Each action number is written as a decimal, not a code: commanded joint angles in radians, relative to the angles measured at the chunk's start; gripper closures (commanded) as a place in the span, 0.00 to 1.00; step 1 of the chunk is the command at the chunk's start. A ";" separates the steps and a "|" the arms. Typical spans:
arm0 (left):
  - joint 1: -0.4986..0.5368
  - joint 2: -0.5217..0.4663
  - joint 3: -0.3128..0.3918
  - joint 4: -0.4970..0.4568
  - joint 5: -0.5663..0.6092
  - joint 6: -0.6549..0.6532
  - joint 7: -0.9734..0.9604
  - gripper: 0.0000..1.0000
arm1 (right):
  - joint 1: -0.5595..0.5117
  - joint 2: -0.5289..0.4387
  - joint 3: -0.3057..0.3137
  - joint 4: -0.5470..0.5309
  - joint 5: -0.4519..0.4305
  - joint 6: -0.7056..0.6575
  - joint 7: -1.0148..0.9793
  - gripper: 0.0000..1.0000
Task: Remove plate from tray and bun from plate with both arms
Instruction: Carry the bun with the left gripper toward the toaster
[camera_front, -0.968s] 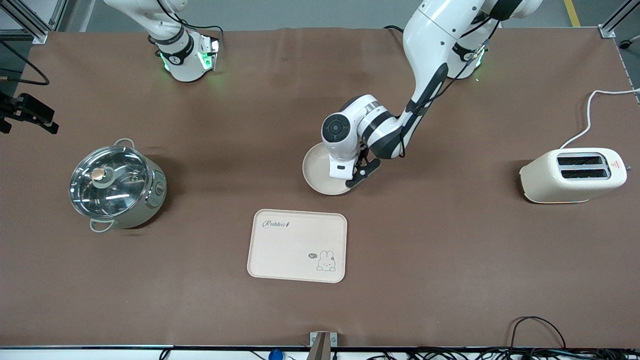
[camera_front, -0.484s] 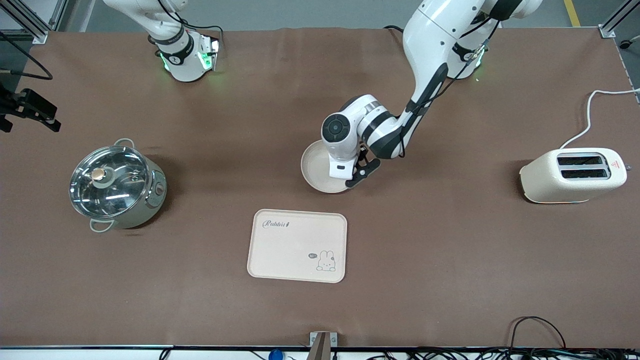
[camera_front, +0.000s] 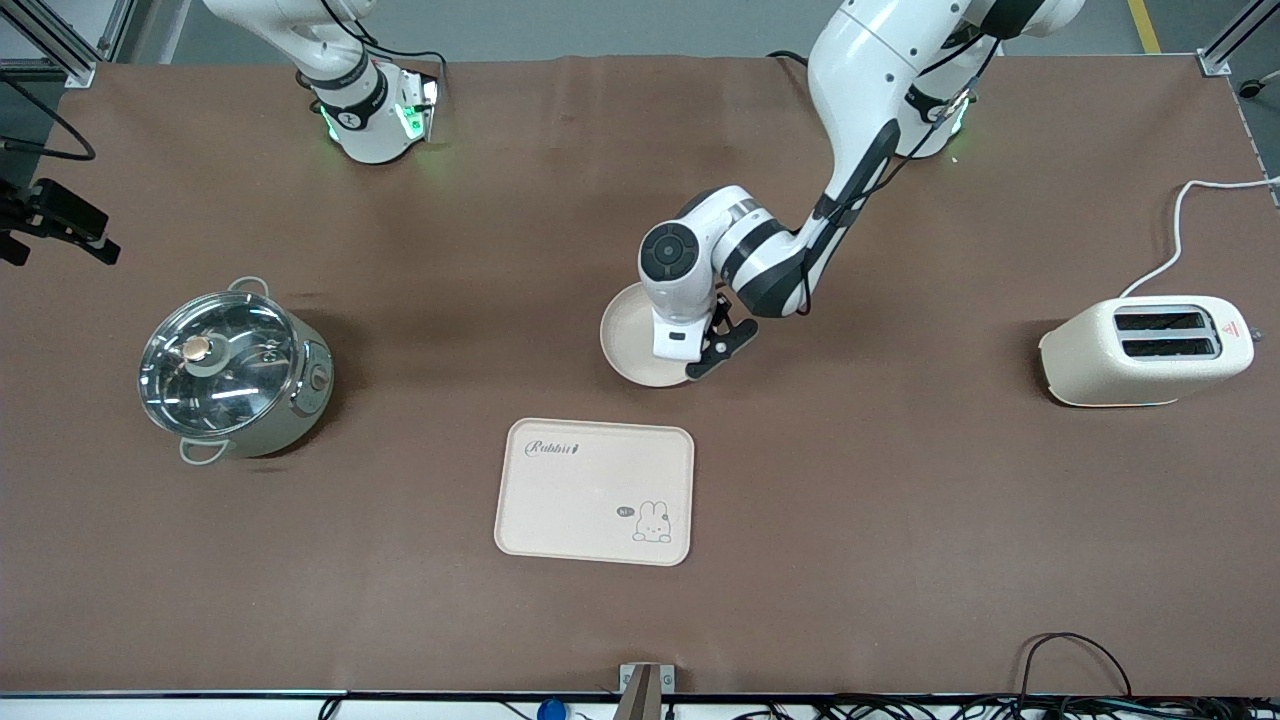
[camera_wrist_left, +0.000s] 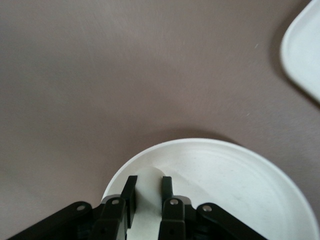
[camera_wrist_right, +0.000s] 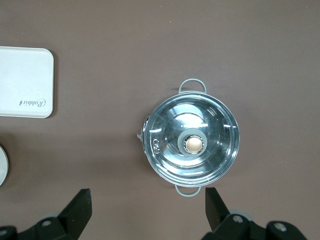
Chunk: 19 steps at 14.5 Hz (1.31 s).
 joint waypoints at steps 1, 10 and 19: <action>0.022 -0.093 0.010 0.018 0.024 -0.105 0.026 0.76 | -0.018 -0.015 0.023 -0.018 0.015 0.004 -0.002 0.00; 0.374 -0.088 0.013 0.073 0.085 -0.160 0.464 0.75 | -0.020 -0.012 0.023 0.001 0.002 0.006 -0.007 0.00; 0.487 0.028 0.011 0.071 0.083 -0.041 0.562 0.72 | -0.015 0.001 0.023 0.042 0.001 0.004 -0.005 0.00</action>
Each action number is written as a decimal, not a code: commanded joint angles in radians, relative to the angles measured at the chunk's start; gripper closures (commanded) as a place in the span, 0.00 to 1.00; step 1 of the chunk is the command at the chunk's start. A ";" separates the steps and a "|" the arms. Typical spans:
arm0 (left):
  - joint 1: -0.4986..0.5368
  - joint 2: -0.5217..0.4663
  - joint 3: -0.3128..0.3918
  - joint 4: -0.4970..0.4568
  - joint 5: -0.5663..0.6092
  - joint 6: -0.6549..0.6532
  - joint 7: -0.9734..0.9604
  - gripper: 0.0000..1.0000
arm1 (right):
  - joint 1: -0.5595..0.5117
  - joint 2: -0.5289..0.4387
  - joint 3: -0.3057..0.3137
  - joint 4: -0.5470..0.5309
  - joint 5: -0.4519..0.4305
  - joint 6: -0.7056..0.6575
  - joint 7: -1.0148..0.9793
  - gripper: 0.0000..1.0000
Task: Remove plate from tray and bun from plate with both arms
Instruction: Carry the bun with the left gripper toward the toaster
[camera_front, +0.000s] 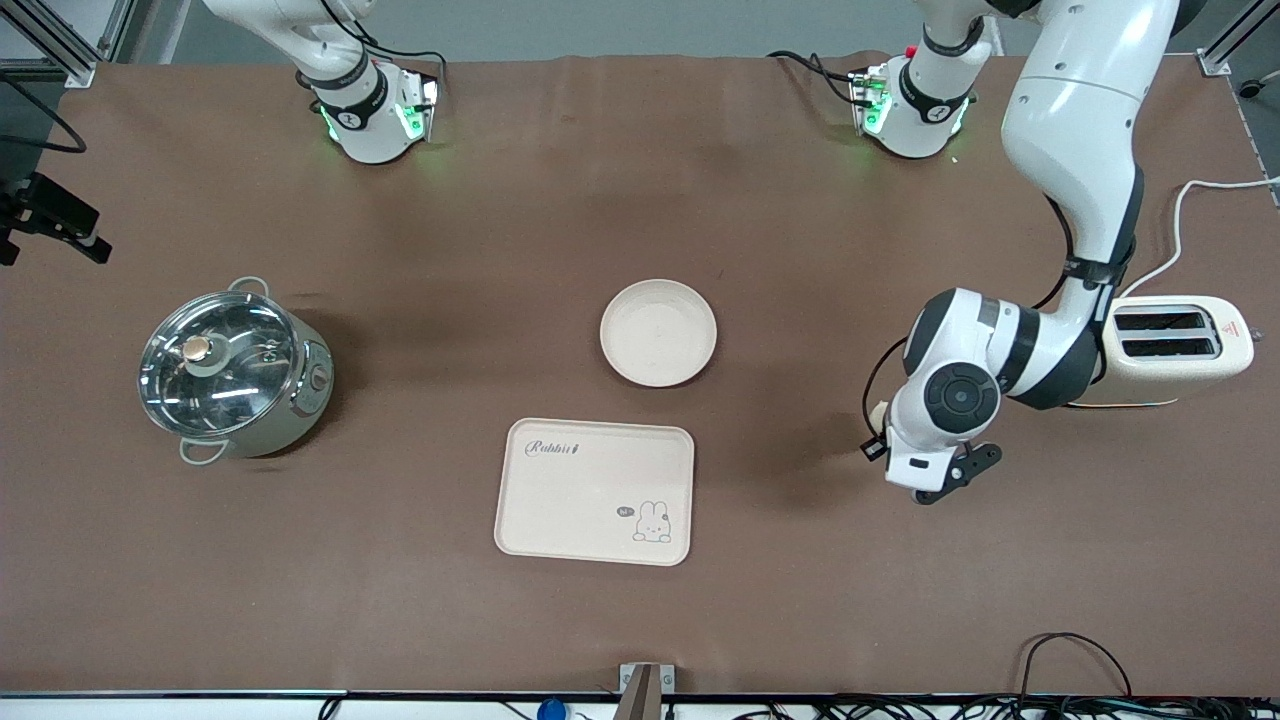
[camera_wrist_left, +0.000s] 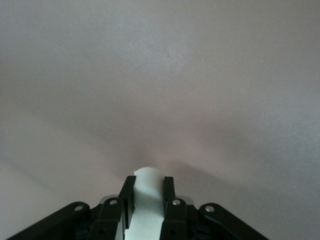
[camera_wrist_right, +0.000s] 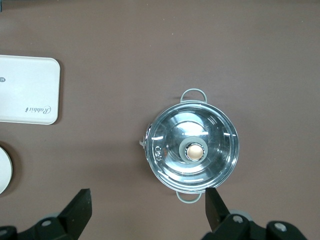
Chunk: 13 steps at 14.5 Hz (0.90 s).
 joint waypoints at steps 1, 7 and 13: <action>0.010 0.023 -0.010 0.021 0.023 0.001 0.001 0.72 | -0.012 0.002 0.009 0.007 0.000 -0.001 -0.001 0.00; 0.068 0.071 -0.011 0.022 0.015 0.073 0.012 0.73 | -0.012 -0.001 0.009 0.007 0.003 -0.010 0.002 0.00; 0.077 0.066 -0.018 0.022 0.015 0.076 0.010 0.00 | -0.010 -0.001 0.009 0.007 0.003 -0.010 -0.003 0.00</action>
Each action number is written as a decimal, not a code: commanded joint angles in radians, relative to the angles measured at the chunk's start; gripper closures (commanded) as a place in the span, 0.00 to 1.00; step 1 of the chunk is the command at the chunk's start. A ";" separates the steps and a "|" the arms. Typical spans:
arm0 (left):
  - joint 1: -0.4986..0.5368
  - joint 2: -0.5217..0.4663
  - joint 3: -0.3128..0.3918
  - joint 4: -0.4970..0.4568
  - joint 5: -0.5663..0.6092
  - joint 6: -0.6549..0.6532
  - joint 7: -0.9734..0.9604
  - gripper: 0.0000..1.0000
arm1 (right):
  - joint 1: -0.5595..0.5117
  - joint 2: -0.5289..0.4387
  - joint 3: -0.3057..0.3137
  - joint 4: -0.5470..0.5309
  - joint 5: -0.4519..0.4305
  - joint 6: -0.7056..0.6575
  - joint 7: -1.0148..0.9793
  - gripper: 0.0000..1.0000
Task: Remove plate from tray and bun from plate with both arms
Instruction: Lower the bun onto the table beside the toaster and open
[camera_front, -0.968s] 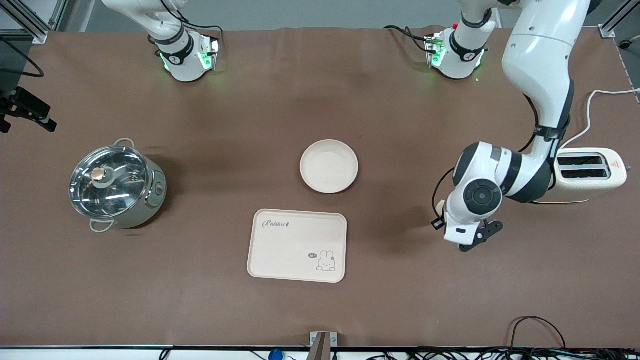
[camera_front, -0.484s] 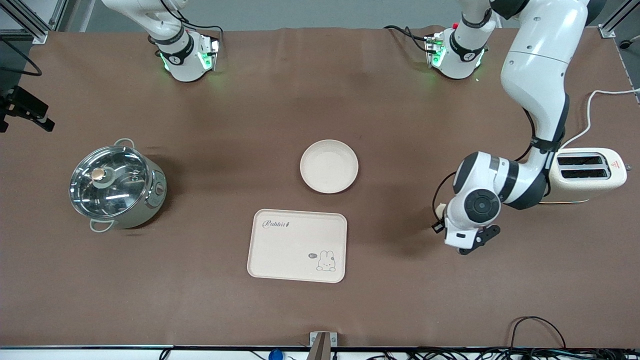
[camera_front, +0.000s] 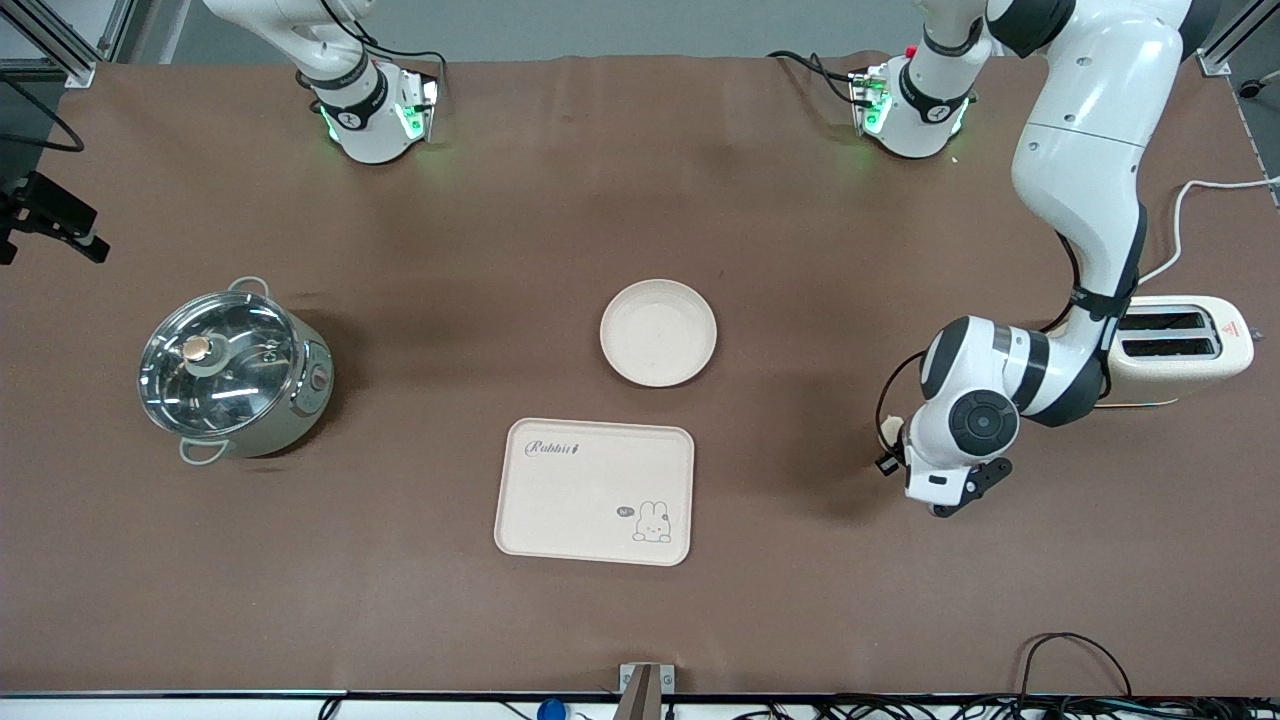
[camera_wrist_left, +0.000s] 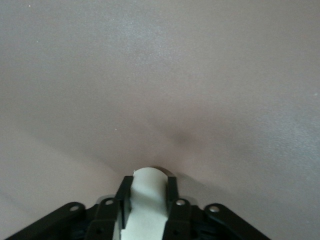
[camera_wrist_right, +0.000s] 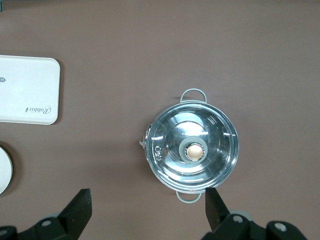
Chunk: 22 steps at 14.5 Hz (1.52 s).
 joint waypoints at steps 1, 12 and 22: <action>0.008 -0.016 -0.013 0.019 0.015 -0.007 -0.004 0.00 | -0.010 -0.001 0.009 0.007 0.003 -0.008 -0.003 0.00; 0.028 -0.342 -0.004 0.054 0.011 -0.140 0.284 0.00 | -0.009 -0.003 0.009 0.002 0.005 0.002 -0.009 0.00; 0.144 -0.631 -0.004 0.131 -0.215 -0.536 0.700 0.00 | -0.012 -0.007 0.009 0.002 0.002 -0.001 -0.009 0.00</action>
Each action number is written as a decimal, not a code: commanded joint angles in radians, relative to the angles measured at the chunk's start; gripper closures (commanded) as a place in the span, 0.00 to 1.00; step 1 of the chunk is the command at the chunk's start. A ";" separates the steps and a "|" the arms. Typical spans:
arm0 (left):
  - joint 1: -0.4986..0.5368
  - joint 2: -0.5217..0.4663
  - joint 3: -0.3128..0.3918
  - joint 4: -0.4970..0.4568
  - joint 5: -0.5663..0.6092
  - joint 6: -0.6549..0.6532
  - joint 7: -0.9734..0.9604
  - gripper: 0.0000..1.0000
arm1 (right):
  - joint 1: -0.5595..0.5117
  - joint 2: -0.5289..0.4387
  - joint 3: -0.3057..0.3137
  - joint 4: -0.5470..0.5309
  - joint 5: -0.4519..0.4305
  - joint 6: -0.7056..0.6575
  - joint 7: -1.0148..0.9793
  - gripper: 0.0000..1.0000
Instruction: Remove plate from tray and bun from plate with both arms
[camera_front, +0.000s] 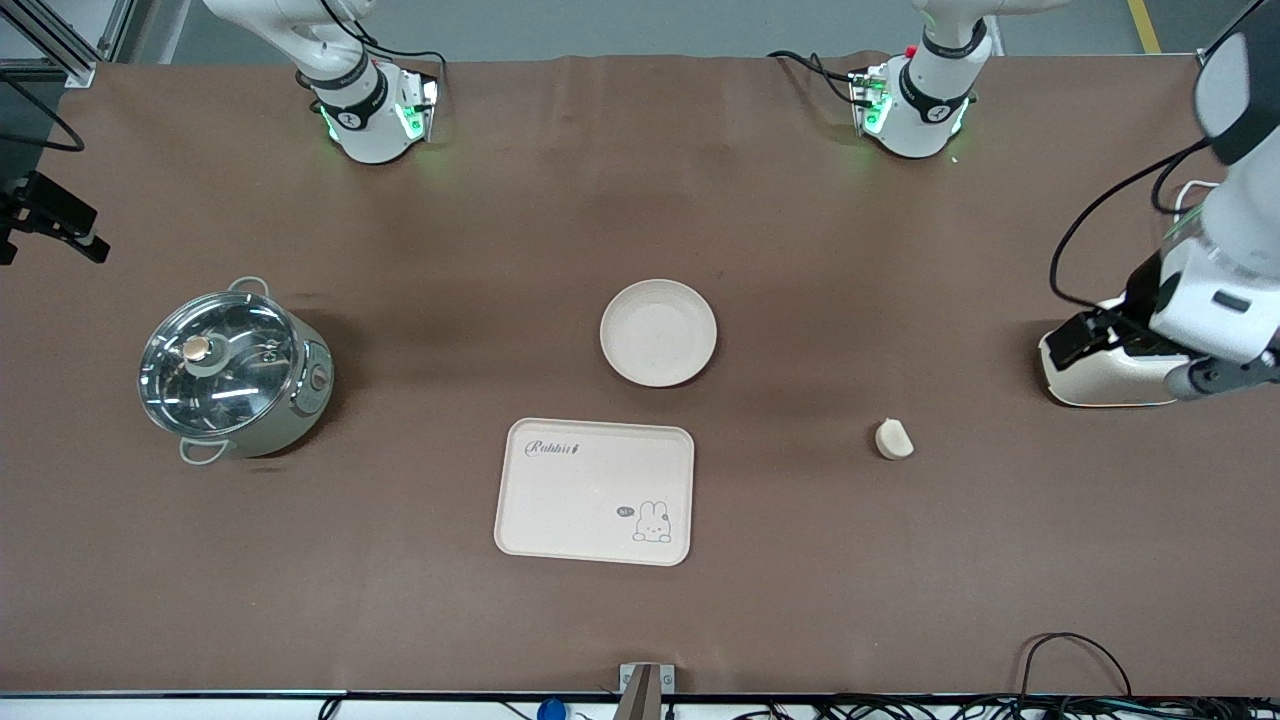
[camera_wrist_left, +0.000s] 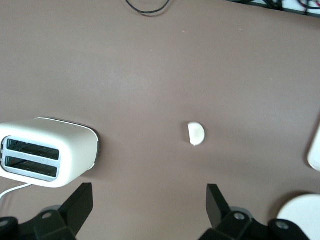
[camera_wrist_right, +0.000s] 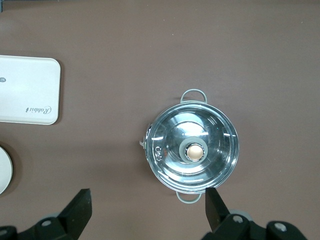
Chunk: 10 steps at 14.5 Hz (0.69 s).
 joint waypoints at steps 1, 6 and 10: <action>0.023 -0.086 0.017 -0.035 -0.059 -0.058 0.109 0.00 | -0.012 -0.007 0.008 0.001 0.002 -0.001 -0.008 0.00; -0.039 -0.221 0.127 -0.150 -0.113 -0.097 0.192 0.00 | -0.012 -0.007 0.008 0.001 0.002 0.000 -0.008 0.00; -0.033 -0.230 0.087 -0.150 -0.107 -0.149 0.190 0.00 | -0.012 -0.007 0.008 0.001 0.002 -0.003 -0.007 0.00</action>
